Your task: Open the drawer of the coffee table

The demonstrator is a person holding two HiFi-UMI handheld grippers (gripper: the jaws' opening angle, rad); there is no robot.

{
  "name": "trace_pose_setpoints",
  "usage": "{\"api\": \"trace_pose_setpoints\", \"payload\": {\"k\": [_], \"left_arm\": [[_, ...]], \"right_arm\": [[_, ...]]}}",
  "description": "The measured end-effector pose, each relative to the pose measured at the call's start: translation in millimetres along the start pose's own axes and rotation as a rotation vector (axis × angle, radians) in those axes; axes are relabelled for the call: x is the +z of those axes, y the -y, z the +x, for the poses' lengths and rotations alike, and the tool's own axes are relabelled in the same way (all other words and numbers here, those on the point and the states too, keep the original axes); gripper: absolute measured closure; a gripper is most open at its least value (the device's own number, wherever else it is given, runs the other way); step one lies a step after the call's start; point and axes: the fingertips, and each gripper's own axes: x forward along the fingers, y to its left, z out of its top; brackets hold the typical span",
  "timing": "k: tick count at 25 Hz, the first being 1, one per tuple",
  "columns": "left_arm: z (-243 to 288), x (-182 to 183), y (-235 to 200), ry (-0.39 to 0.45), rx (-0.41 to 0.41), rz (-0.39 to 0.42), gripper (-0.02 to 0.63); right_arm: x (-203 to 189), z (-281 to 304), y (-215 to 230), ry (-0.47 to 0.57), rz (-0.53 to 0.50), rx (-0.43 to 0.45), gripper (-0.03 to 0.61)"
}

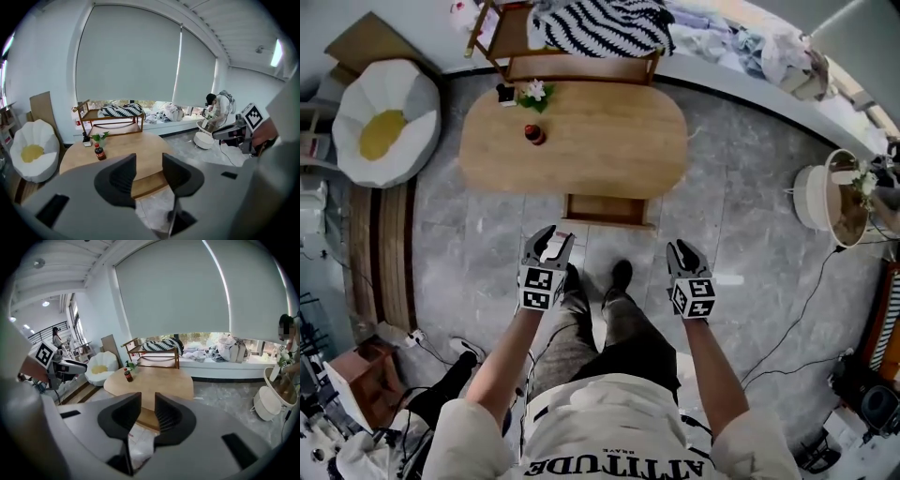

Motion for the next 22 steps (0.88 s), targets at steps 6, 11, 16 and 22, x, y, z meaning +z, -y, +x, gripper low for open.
{"api": "trace_pose_setpoints", "payload": {"k": [6,11,16,22], "left_arm": [[-40,31,15,0.028,0.051,-0.003,0.455],[-68,55,20,0.079,0.088,0.007,0.482],[-87,76,19,0.118,0.106,0.032,0.503],[-122,91,20,0.165,0.099,0.003,0.535]], "right_arm": [[39,-34,-3,0.051,-0.013,-0.009,0.495],[56,-55,-16,0.071,-0.093,0.054,0.523],[82,-67,-25,0.11,-0.164,0.077,0.534],[110,-88,-37,0.176,-0.201,0.06,0.541]]}}
